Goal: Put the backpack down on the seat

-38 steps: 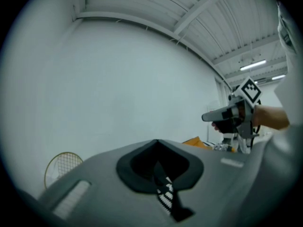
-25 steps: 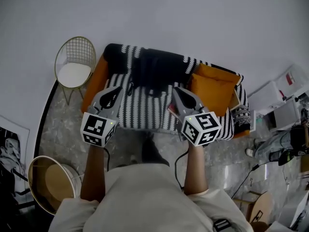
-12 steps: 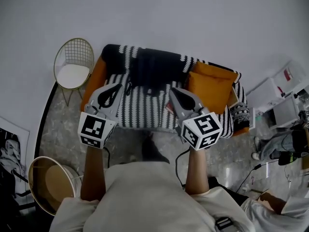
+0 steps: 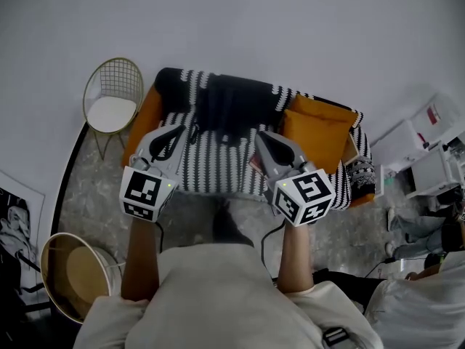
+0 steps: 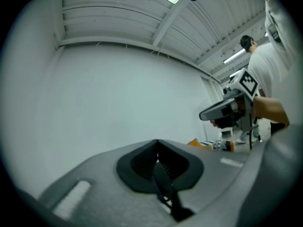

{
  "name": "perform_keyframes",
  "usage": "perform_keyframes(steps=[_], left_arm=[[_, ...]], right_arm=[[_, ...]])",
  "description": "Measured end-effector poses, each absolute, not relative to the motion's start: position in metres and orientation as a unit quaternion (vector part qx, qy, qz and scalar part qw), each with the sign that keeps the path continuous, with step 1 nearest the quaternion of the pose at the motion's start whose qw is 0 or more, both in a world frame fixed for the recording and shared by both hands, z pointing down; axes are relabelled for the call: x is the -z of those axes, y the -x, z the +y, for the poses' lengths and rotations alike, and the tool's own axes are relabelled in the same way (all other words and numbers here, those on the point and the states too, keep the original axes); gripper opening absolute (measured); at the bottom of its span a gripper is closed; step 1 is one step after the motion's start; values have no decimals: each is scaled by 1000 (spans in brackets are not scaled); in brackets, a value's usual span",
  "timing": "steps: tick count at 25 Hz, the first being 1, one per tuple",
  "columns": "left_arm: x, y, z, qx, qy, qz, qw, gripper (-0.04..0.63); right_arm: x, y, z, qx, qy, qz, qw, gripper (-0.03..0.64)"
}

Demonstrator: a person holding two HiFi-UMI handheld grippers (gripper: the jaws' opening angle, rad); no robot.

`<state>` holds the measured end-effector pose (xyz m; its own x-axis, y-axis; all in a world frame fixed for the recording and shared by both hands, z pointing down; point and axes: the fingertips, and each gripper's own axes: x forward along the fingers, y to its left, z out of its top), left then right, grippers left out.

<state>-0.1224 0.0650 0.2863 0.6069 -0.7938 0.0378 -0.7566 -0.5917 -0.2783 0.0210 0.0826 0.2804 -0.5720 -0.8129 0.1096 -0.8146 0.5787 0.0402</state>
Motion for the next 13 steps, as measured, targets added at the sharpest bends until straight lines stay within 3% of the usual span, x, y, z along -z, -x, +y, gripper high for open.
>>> perform_keyframes(steps=[13], left_arm=[[-276, 122, 79, 52, 889, 439, 119, 5]], right_arm=[[-277, -27, 94, 2, -461, -885, 58, 6]])
